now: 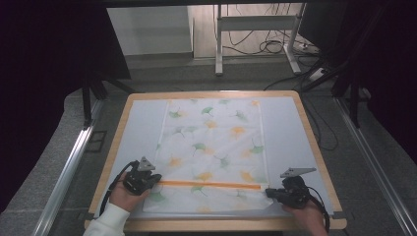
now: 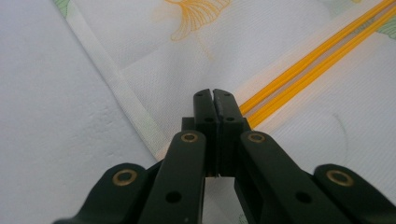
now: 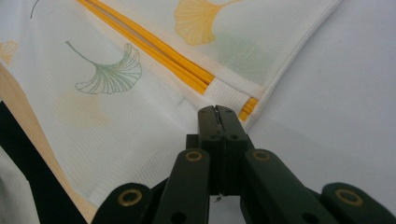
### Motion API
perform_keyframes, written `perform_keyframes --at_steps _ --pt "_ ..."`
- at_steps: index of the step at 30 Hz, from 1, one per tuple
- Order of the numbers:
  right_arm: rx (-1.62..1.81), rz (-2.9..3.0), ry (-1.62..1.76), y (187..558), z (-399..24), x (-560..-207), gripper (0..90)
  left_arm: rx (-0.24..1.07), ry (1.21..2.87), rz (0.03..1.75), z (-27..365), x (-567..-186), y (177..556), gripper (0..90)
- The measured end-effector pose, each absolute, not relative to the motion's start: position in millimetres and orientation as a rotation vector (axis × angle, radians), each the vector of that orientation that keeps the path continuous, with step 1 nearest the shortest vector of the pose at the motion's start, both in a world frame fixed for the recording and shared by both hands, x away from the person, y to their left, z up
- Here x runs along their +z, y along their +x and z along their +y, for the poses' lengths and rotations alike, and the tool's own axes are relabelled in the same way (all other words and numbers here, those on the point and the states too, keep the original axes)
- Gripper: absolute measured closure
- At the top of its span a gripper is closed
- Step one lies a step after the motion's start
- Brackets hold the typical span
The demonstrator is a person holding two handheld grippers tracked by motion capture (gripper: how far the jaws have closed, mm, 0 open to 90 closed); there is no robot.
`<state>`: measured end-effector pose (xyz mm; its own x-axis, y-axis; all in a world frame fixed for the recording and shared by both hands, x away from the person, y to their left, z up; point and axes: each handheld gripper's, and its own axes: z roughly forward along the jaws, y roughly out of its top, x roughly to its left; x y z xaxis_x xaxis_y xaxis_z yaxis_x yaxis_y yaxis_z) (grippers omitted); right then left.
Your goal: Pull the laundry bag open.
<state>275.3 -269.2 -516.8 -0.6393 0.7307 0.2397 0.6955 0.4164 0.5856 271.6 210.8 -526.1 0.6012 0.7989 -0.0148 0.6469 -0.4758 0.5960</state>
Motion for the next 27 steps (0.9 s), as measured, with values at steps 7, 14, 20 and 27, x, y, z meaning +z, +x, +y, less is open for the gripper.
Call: perform_keyframes --at_steps 7,14,20,27 --pt "1.039 2.593 1.306 275.1 -269.1 -517.3 90.0 0.367 2.271 1.152 213.0 -526.2 271.2 89.8" --pt "1.038 2.593 1.307 275.1 -269.0 -517.2 90.0 0.370 2.245 1.183 225.9 -526.4 268.3 89.8" --pt "1.036 2.600 1.313 275.4 -269.4 -516.8 90.0 0.371 2.215 1.208 235.5 -525.4 267.8 89.8" --pt "1.042 2.594 1.316 275.3 -269.3 -517.1 90.0 0.378 2.224 1.206 233.9 -525.3 267.7 89.8"
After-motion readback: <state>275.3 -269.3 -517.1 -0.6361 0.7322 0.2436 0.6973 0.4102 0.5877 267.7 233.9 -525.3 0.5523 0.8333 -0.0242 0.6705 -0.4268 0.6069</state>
